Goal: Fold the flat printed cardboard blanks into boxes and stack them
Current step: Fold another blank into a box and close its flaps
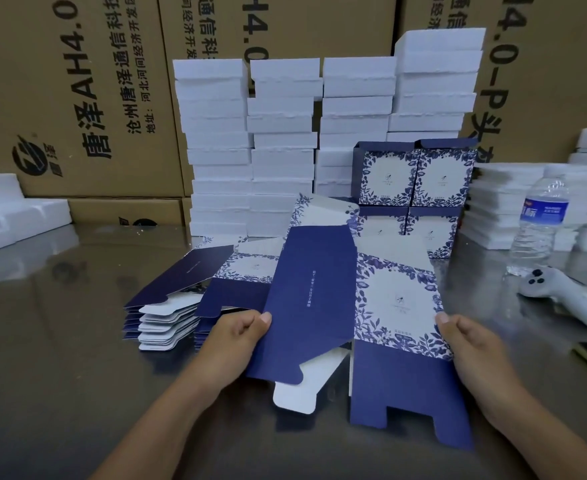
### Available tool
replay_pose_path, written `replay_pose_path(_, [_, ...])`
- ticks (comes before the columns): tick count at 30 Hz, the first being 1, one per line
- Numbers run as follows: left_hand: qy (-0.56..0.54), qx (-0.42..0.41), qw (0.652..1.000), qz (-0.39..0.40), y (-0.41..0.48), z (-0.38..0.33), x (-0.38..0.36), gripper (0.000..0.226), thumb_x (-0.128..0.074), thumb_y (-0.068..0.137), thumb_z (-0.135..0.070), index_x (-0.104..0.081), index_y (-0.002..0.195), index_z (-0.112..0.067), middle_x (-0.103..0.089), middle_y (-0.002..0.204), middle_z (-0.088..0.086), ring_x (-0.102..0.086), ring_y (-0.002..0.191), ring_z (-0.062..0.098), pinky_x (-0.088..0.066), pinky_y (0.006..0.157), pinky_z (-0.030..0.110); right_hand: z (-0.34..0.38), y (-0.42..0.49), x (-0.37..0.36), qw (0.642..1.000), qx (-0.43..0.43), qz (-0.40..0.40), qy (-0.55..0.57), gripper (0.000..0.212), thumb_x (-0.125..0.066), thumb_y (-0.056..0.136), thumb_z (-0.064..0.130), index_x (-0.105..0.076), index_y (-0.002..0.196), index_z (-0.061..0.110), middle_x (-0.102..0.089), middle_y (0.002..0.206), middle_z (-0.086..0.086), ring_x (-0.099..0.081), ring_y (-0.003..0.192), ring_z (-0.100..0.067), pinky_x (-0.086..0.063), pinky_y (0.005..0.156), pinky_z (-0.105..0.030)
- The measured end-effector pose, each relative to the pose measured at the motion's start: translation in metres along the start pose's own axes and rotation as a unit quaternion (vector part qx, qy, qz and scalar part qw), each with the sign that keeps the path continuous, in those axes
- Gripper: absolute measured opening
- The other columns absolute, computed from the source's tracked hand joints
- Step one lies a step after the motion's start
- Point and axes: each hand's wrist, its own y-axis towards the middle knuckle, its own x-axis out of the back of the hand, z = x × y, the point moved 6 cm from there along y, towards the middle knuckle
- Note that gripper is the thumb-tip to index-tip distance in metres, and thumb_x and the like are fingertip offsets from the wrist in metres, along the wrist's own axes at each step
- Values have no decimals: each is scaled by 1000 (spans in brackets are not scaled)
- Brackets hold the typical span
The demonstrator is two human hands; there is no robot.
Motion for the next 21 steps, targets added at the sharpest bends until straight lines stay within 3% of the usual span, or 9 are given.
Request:
replay_pose_path(4, [-89, 47, 995, 7, -2, 1, -5, 42, -46, 98, -32, -59, 62, -13, -64, 61, -11, -57, 53, 6, -39, 46, 11, 2, -1, 2, 1000, -15, 1, -11, 30, -49, 97, 20, -62, 73, 7, -68, 75, -5, -58, 63, -11, -44, 64, -30])
replay_pose_path(7, [-142, 80, 986, -22, -2, 0, -4, 47, -45, 96, -42, -73, 68, -16, -74, 72, -2, -69, 61, 9, -46, 48, 13, 3, -1, -1, 1000, -15, 20, -8, 31, -49, 97, 21, -60, 80, -3, -65, 80, -14, -54, 74, -21, -39, 74, -34])
replay_pose_path(10, [-116, 55, 990, -53, -3, -5, -1, 48, -43, 98, -42, -71, 82, -6, -74, 85, 11, -70, 77, 26, -54, 71, 36, 1, -2, -6, 999, -13, 48, -22, 37, -49, 96, 25, -55, 84, -10, -57, 78, -18, -48, 75, -22, -35, 74, -34])
replay_pose_path(13, [-121, 52, 989, -62, -5, -6, 1, 47, -43, 99, -37, -67, 88, 3, -73, 89, 17, -67, 89, 41, -51, 84, 54, -1, -2, -6, 999, -21, 28, 3, 35, -49, 96, 25, -61, 80, -4, -67, 77, -9, -57, 71, -19, -42, 68, -30])
replay_pose_path(15, [-123, 54, 989, -54, -6, -4, 1, 46, -43, 99, -36, -67, 86, 2, -73, 87, 16, -68, 85, 38, -51, 84, 55, -2, -1, -6, 999, -29, 5, 25, 36, -47, 97, 28, -68, 80, 5, -73, 74, -4, -64, 65, -12, -48, 58, -18])
replay_pose_path(17, [-113, 54, 991, -45, -5, -3, -1, 45, -44, 99, -35, -67, 83, 0, -73, 84, 13, -68, 76, 29, -52, 82, 51, -4, 0, -5, 1000, -22, -9, 8, 42, -45, 98, 28, -64, 88, -8, -66, 84, -21, -57, 63, -10, -42, 51, -8])
replay_pose_path(19, [-113, 57, 991, -38, -5, -2, -2, 44, -45, 99, -35, -69, 82, -2, -74, 83, 10, -69, 76, 27, -53, 80, 48, -4, 2, -3, 1000, -8, -7, -17, 43, -44, 99, 26, -57, 92, -15, -58, 101, -33, -49, 71, -15, -42, 57, -16])
replay_pose_path(21, [-129, 61, 989, -36, -4, -2, -3, 41, -46, 98, -32, -73, 80, -8, -75, 84, 8, -70, 77, 25, -53, 80, 45, -5, 2, -4, 1000, -19, 9, -21, 38, -44, 99, 24, -62, 89, -9, -63, 98, -33, -53, 74, -19, -42, 66, -28])
